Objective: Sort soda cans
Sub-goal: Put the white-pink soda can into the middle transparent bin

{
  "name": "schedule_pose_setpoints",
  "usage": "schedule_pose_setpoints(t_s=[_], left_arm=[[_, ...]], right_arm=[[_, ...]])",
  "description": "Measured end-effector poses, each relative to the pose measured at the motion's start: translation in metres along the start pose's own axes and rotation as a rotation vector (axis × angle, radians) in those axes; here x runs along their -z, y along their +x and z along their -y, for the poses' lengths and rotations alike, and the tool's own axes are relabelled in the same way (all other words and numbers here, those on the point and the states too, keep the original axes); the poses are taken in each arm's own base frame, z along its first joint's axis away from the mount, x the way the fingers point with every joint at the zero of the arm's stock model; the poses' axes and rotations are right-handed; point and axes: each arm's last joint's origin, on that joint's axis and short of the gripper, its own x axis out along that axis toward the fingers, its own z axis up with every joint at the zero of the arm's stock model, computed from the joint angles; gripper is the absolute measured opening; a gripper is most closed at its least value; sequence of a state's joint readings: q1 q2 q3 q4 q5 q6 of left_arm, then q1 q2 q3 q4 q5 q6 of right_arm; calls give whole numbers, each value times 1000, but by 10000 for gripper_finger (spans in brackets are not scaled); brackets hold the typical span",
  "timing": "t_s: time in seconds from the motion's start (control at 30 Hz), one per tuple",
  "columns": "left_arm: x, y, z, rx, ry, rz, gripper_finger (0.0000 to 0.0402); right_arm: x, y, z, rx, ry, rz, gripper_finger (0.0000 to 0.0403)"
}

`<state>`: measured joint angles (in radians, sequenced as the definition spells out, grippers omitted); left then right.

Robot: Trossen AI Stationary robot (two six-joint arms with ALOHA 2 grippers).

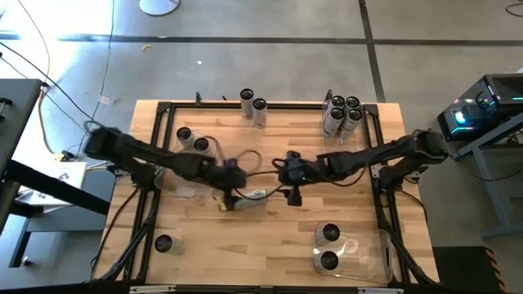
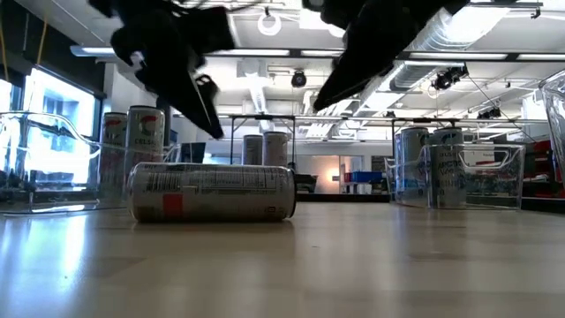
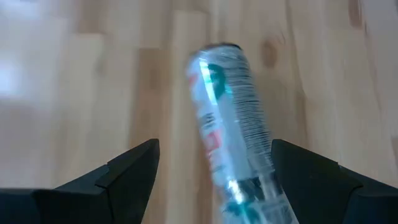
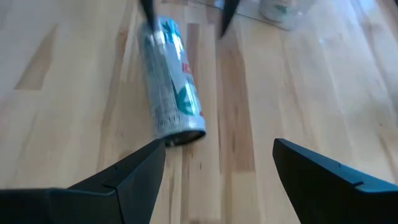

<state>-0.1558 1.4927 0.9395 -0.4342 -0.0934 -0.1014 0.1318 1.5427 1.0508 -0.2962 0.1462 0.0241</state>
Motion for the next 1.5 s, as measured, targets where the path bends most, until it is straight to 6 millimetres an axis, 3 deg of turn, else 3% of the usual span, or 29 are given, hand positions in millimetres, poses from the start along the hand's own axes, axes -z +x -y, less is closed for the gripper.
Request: schedule_pose_setpoints(t_s=[0.17,0.3,0.5,0.7,0.8,0.97,1.1,1.2,1.33,1.5], left_arm=[[-17,42,9,86,56,-141,303],[-19,67,11,74,39,-204,303],[-10,84,11,37,25,-268,298],[-13,79,10,1,29,-236,234],[-16,70,10,12,23,-171,234],[-5,38,-1,112,-43,44,234],[11,11,-8,279,-49,358,234],[25,-1,-8,429,-22,569,234],[36,-10,-7,493,1,758,234],[37,-13,-2,508,50,818,234]], right_arm=[[4,-21,-13,95,-2,-32,293],[6,-28,-24,121,1,-35,293],[6,-31,-40,84,4,-8,293],[20,-18,-56,12,-82,156,293],[32,-11,-58,-8,-57,221,293],[52,-2,-54,-8,-7,274,293],[61,4,-43,10,45,314,293],[56,10,-36,-20,30,412,293],[42,18,-33,-106,-57,625,293],[16,29,-24,-145,-116,793,293]])
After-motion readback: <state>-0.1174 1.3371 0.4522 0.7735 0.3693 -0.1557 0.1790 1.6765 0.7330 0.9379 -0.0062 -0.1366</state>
